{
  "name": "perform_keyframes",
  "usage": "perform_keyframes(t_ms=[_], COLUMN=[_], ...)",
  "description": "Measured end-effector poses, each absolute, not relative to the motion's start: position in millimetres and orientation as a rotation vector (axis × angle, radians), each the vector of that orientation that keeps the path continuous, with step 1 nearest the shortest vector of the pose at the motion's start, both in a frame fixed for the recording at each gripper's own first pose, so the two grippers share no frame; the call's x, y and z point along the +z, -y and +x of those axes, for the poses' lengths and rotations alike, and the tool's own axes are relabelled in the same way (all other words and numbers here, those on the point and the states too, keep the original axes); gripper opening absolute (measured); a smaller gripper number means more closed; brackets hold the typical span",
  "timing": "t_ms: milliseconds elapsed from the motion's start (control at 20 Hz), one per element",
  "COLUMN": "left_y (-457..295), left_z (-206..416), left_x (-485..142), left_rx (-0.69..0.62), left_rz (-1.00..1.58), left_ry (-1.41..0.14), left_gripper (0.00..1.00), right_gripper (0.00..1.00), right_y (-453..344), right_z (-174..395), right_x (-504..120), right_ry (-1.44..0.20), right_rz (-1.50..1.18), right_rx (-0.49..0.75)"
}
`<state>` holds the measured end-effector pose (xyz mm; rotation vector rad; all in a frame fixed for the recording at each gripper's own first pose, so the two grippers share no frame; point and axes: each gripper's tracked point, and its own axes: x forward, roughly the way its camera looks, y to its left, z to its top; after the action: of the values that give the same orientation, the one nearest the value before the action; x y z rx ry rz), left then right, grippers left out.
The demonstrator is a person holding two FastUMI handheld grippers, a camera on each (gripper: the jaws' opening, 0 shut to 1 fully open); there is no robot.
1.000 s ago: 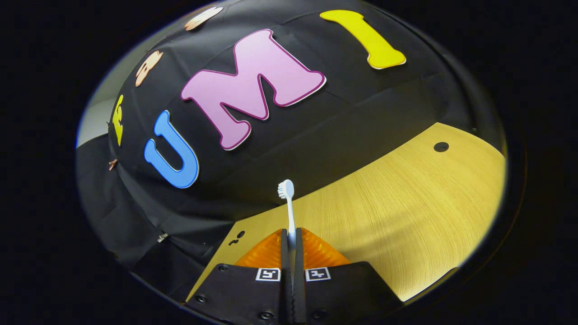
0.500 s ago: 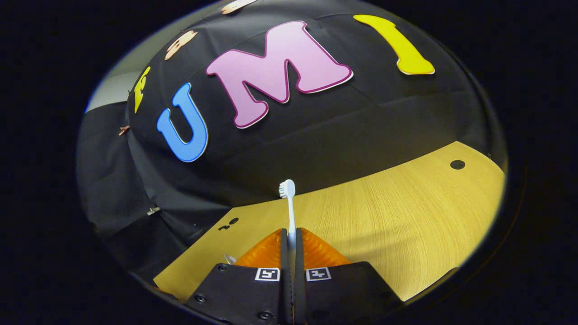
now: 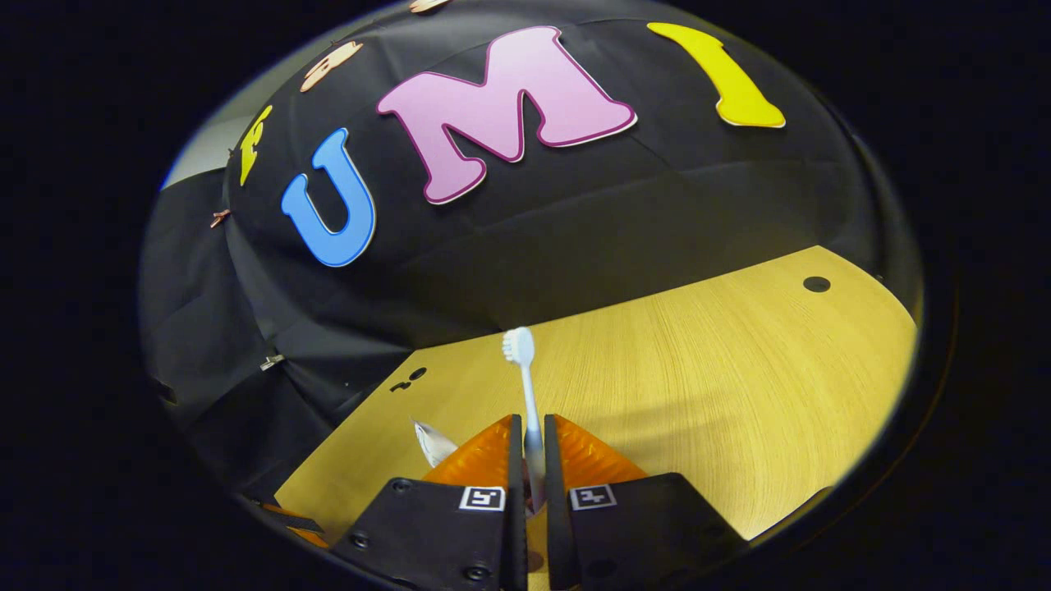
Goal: Put the toothbrush and toothpaste on the desktop into the cup, then pick up the cup and place it on the coaster on the desktop.
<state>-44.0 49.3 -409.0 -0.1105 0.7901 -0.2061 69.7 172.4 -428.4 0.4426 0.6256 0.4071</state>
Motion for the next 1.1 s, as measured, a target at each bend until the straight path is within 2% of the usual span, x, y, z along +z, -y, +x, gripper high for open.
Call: perform_keyframes(t_ms=[50,200,300,350,400,450,500,550,650,700,750,800,1100], left_y=[-49.9,-51.0,-50.9,-51.3,-50.7,-49.3,-49.0,-49.0,-48.1,-48.8,-47.7,-48.4,-50.4], left_z=[-43.0,-41.9,-41.4,-40.6,-40.1,-39.5,-38.7,-38.2,-38.6,-38.4,-38.3,-39.0,-42.3], left_x=[-408.1,-406.7,-404.0,-401.1,-398.6,-394.9,-393.0,-391.0,-388.3,-387.3,-385.5,-383.9,-383.4], left_rx=[-0.205,-0.206,-0.207,-0.208,-0.213,-0.219,-0.222,-0.223,-0.224,-0.223,-0.226,-0.224,-0.23], left_rz=[-0.109,-0.104,-0.096,-0.091,-0.087,-0.084,-0.081,-0.079,-0.08,-0.081,-0.081,-0.078,-0.066], left_ry=[-0.787,-0.785,-0.783,-0.779,-0.77,-0.763,-0.758,-0.755,-0.751,-0.747,-0.744,-0.74,-0.74], left_gripper=[0.59,0.59,0.59,0.59,0.59,0.59,0.59,0.59,0.59,0.59,0.59,0.59,0.58], right_gripper=[0.19,0.21,0.28,0.28,0.2,0.27,0.38,0.3,0.31,0.41,0.31,0.41,0.41], right_y=[-168.7,-160.6,-155.3,-151.7,-147.7,-141.9,-137.1,-134.2,-129.8,-128.1,-127.6,-128.0,-136.0], right_z=[64.7,48.8,41.2,37.1,31.5,27.0,22.0,15.3,3.1,-2.8,-6.1,-8.6,-29.7], right_x=[-428.6,-426.6,-421.4,-419.4,-417.9,-417.7,-418.6,-417.6,-417.9,-417.3,-415.3,-414.8,-429.3], right_ry=[-0.637,-0.678,-0.697,-0.713,-0.73,-0.752,-0.779,-0.802,-0.854,-0.878,-0.89,-0.898,-0.991], right_rz=[0.434,0.397,0.392,0.389,0.383,0.372,0.363,0.359,0.336,0.327,0.325,0.324,0.196], right_rx=[0.396,0.389,0.377,0.366,0.35,0.326,0.308,0.297,0.281,0.277,0.279,0.279,0.346])
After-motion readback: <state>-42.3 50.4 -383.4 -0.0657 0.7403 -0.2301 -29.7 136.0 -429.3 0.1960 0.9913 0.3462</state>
